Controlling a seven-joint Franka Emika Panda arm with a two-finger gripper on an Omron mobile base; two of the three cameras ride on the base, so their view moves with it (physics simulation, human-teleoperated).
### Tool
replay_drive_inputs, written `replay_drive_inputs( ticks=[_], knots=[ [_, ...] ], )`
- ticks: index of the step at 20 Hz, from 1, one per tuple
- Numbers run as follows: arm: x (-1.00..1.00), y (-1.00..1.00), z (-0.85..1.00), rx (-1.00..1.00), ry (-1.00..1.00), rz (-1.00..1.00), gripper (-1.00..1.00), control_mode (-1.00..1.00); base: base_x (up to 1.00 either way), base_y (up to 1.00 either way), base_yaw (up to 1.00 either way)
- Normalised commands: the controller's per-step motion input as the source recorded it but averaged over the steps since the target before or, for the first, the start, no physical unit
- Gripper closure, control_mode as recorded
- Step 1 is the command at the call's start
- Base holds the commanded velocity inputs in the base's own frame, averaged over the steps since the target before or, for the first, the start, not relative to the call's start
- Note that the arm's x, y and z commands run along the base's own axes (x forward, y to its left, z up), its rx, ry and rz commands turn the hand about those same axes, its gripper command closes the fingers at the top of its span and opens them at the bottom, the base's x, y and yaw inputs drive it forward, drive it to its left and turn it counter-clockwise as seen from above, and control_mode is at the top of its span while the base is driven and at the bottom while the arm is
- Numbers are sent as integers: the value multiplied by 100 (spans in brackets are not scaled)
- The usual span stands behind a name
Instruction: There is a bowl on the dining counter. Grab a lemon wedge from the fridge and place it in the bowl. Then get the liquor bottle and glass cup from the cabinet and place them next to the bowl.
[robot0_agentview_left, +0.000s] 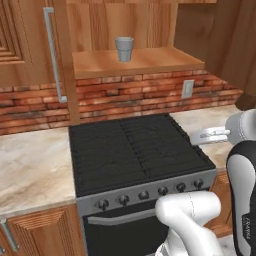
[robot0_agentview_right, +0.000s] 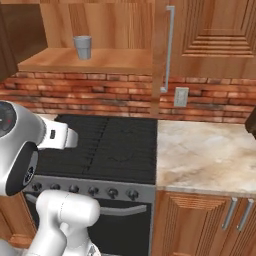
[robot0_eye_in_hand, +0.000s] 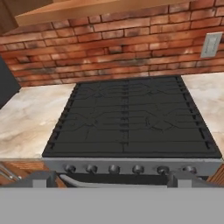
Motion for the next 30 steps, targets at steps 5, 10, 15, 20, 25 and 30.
replay_drive_inputs(
  ticks=[5, 10, 15, 20, 25, 30],
  knots=[
    [0, 0, 0, 0, 0, 0, -100, 100, 17, 26, 0],
    [0, 0, 0, 0, 0, 0, -100, 100, 37, 4, 12],
    [0, 0, 0, 0, 0, 0, -100, 100, 88, 0, 30],
    [0, 0, 0, 0, 0, 0, -100, 100, 100, -2, 30],
    [0, 0, 0, 0, 0, 0, -100, 100, 79, -2, -2],
    [18, 0, 3, -3, -2, 8, -100, -100, 3, 1, -1]
  ],
)
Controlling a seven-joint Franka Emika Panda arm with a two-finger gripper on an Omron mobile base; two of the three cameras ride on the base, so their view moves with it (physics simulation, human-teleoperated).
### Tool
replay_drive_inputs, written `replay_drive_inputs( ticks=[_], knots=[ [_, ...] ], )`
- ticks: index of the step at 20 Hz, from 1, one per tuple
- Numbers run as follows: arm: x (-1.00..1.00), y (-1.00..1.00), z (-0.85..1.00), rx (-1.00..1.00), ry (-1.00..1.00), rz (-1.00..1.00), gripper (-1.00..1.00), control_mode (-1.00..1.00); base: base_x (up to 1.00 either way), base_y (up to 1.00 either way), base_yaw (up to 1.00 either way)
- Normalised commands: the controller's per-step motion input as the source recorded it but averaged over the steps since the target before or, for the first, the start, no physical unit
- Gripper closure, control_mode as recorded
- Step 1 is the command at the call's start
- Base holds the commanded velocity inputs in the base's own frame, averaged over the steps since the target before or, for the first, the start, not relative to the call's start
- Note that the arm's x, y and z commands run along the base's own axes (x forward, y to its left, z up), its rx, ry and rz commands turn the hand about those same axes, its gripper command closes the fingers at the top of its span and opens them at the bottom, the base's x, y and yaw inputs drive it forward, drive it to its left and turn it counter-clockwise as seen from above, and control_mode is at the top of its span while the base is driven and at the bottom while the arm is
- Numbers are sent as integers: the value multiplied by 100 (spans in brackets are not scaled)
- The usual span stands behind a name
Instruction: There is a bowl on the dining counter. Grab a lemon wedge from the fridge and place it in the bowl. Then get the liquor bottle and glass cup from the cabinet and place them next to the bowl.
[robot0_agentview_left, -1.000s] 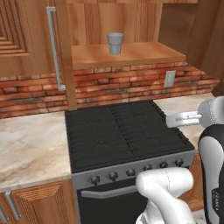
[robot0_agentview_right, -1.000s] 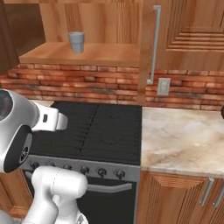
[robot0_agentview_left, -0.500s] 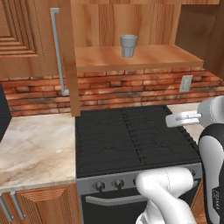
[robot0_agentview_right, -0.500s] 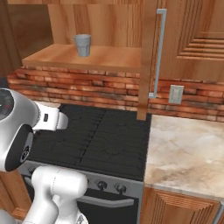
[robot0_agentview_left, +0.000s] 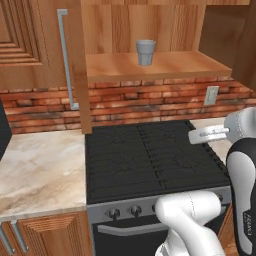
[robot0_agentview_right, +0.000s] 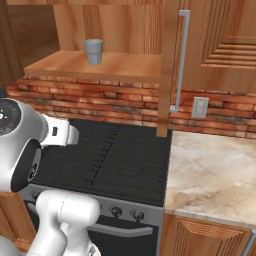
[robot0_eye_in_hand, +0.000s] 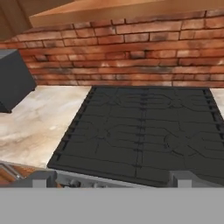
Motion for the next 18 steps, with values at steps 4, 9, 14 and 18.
replay_drive_inputs(
  ticks=[4, 9, 14, 18],
  knots=[
    [22, 0, 39, -32, -27, 34, -100, -100, 0, 0, 0],
    [9, 0, 55, -45, -37, 36, -100, -100, 0, 0, 0],
    [10, 9, 67, -51, -25, 26, -100, -100, 0, 0, 0],
    [22, 12, 57, -46, -9, 17, -100, -100, 0, 0, 0]
  ],
)
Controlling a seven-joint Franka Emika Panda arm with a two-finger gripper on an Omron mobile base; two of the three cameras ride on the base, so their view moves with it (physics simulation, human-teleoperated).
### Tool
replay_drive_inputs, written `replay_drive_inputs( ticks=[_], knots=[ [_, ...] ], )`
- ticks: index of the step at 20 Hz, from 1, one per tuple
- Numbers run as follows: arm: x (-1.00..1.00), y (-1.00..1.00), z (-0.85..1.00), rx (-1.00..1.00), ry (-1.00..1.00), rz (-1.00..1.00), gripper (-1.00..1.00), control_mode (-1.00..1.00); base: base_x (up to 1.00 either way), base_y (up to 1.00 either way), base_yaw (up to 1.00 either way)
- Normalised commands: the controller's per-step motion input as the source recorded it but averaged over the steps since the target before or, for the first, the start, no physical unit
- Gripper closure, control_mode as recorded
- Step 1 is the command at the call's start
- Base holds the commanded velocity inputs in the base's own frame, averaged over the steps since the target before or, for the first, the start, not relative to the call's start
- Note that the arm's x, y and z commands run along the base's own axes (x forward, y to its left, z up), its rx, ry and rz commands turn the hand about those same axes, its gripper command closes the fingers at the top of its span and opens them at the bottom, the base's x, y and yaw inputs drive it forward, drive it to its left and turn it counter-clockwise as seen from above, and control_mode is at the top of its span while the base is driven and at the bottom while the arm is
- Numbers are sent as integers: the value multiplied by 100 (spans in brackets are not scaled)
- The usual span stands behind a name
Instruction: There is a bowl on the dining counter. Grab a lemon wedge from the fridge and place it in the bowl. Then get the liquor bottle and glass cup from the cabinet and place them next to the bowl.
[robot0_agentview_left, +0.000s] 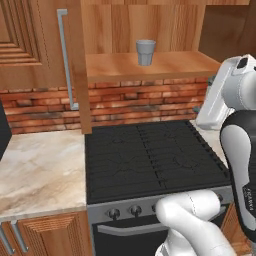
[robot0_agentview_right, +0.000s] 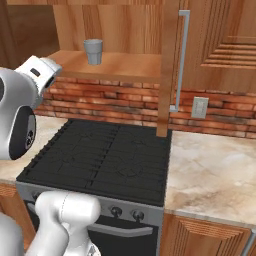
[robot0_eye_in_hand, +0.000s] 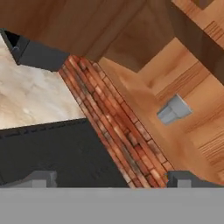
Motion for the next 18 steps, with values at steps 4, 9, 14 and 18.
replay_drive_inputs(
  ticks=[4, 9, 14, 18],
  knots=[
    [32, 0, 51, -43, -11, 17, -100, -100, 0, 0, 0],
    [20, 0, 23, -37, -20, 18, -100, -100, 0, 0, 0],
    [10, -6, 0, -23, -15, 15, -100, -100, 0, 0, 0],
    [0, -10, 0, -15, -11, 14, -100, -100, 0, 0, 0]
  ],
)
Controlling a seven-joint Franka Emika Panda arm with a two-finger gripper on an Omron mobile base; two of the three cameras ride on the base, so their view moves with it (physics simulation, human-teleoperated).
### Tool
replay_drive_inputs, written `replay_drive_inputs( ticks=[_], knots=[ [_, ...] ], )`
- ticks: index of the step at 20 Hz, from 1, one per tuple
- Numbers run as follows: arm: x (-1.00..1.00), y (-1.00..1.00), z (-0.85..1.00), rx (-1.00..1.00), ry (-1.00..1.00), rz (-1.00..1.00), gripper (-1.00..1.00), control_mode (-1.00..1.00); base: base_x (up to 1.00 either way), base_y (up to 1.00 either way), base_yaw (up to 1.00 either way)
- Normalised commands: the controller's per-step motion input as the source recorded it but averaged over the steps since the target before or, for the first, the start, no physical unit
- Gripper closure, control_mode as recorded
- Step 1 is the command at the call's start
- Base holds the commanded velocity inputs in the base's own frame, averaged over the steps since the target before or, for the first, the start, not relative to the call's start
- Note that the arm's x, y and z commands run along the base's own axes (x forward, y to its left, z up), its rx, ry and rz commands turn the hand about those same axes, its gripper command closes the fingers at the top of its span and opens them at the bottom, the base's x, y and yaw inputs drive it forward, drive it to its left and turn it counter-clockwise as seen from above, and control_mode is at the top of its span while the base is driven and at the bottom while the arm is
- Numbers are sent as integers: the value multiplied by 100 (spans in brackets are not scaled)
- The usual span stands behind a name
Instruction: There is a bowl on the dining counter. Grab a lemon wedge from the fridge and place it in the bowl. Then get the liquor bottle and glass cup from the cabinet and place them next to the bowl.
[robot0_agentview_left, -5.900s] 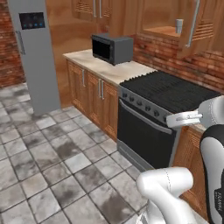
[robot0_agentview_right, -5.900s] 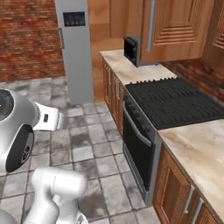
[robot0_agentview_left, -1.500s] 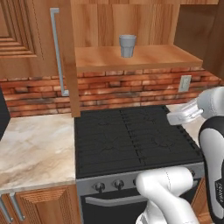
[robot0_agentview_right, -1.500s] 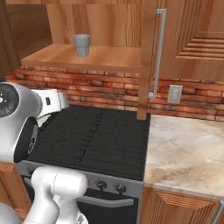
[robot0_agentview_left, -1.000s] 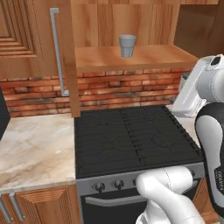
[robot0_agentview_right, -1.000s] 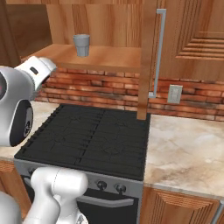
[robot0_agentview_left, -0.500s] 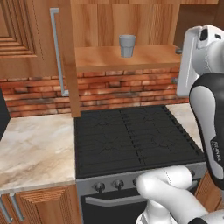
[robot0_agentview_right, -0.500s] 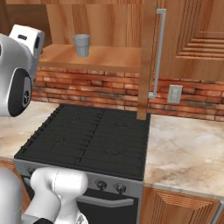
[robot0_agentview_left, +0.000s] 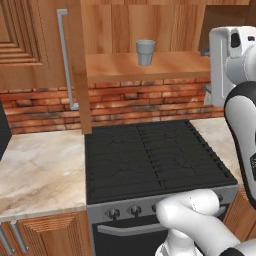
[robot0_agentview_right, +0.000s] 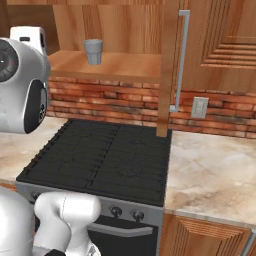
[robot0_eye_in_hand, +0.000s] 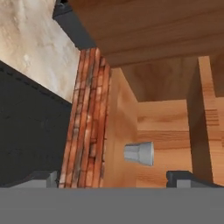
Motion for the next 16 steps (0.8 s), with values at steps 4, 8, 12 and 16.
replay_drive_inputs(
  ticks=[4, 8, 12, 16],
  knots=[
    [0, 0, 0, -4, 0, 3, -100, -100, 0, 0, 0],
    [5, 0, -1, -3, 0, 0, -100, -100, 0, 0, 0],
    [38, 0, 0, -2, 0, 0, -100, -100, 0, 0, 0],
    [60, 0, 0, -5, 0, 0, -100, -100, 0, 0, 0]
  ],
)
